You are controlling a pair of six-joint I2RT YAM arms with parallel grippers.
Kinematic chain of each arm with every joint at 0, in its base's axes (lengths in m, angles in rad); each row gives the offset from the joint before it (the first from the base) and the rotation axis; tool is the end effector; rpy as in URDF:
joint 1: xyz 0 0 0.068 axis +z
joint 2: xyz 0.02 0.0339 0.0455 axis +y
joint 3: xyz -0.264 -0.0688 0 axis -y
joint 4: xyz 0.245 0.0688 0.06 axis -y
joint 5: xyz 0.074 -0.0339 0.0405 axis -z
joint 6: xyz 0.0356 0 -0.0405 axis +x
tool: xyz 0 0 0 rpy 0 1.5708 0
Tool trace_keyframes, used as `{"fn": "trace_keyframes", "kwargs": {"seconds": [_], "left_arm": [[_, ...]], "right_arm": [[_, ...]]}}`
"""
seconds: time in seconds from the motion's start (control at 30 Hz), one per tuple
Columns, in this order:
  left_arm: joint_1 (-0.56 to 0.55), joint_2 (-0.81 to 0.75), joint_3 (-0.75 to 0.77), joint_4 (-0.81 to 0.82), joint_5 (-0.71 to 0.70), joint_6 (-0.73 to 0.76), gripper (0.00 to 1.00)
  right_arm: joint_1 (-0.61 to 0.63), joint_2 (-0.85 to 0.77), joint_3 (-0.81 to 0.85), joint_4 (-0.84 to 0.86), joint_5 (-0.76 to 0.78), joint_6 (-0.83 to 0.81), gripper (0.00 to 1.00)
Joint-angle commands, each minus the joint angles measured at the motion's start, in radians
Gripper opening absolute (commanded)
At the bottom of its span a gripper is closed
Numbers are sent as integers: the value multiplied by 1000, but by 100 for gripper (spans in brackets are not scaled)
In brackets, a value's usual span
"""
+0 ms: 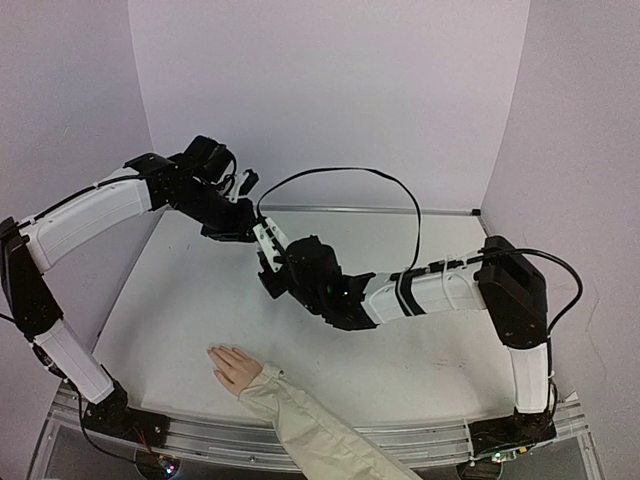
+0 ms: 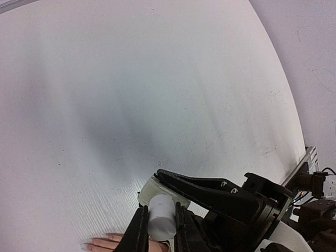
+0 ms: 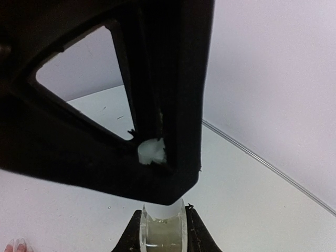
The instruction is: Paint the nails
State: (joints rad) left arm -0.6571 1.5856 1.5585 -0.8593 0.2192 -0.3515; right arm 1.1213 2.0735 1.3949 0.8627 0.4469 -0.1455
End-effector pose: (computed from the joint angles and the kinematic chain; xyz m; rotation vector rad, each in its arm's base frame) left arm 0.2638 -0.2133 0.3466 0.4888 2.5146 -0.6872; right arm 0.2224 0.4255 0.2572 -0.5100 1.3288 0.4989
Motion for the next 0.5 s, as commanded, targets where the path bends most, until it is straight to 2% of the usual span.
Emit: {"fn": "trace_keyframes", "kwargs": {"seconds": [0.0,0.07,0.13,0.3,0.47], "left_arm": [[-6,42,-5,-71,-37,-77,0],[-6,40,-13,-64,-39,-87,0],[-6,39,-17,-58,-24,-75,0],[-6,32,-41,-46,49,34,0],[-6,24,-77,-22,186,194,0]], "right_arm": [[7,-37,155,328,110,-21,0],[8,-38,165,331,90,-25,0],[7,-54,149,333,3,-35,0],[-1,-140,65,314,-331,-61,0],[-24,-222,42,196,-645,-15,0]]}}
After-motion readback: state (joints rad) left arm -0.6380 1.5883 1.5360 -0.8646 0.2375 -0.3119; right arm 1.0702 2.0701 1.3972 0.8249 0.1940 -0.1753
